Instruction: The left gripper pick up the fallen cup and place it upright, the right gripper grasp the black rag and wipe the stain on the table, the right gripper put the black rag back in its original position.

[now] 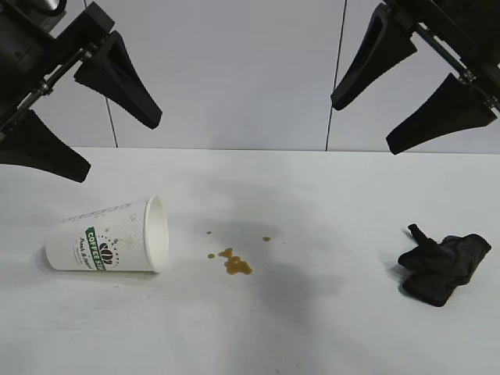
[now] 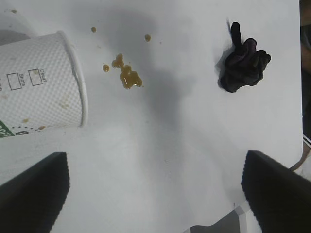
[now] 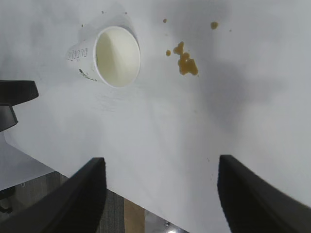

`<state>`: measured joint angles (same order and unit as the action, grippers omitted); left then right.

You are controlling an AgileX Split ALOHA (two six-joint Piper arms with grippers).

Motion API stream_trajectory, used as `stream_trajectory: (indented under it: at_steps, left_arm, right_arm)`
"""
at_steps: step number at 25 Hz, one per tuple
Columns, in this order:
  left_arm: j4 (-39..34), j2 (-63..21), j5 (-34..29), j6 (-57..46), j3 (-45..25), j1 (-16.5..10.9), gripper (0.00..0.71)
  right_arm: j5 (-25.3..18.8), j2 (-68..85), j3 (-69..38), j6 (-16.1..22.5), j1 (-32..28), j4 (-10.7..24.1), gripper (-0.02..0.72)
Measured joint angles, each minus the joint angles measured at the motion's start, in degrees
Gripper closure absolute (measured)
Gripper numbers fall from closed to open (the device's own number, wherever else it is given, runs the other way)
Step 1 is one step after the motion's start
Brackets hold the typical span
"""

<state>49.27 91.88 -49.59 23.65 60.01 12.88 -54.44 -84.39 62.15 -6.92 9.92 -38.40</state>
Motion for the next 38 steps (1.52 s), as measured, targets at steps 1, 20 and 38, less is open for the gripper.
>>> stream_trajectory:
  at_steps: [1, 20, 38]
  left_arm:
    - [0.00, 0.00, 0.00, 0.00, 0.00, 0.00, 0.015]
    - [0.26, 0.00, 0.21, -0.12, 0.00, 0.00, 0.015]
    - [-3.06, 0.00, -6.89, 19.21, 10.16, 1.23, 0.015]
  right_arm:
    - [0.00, 0.00, 0.00, 0.00, 0.00, 0.00, 0.252]
    - [0.00, 0.00, 0.00, 0.00, 0.00, 0.00, 0.252]
    - [-0.05, 0.00, 0.00, 0.00, 0.00, 0.00, 0.252]
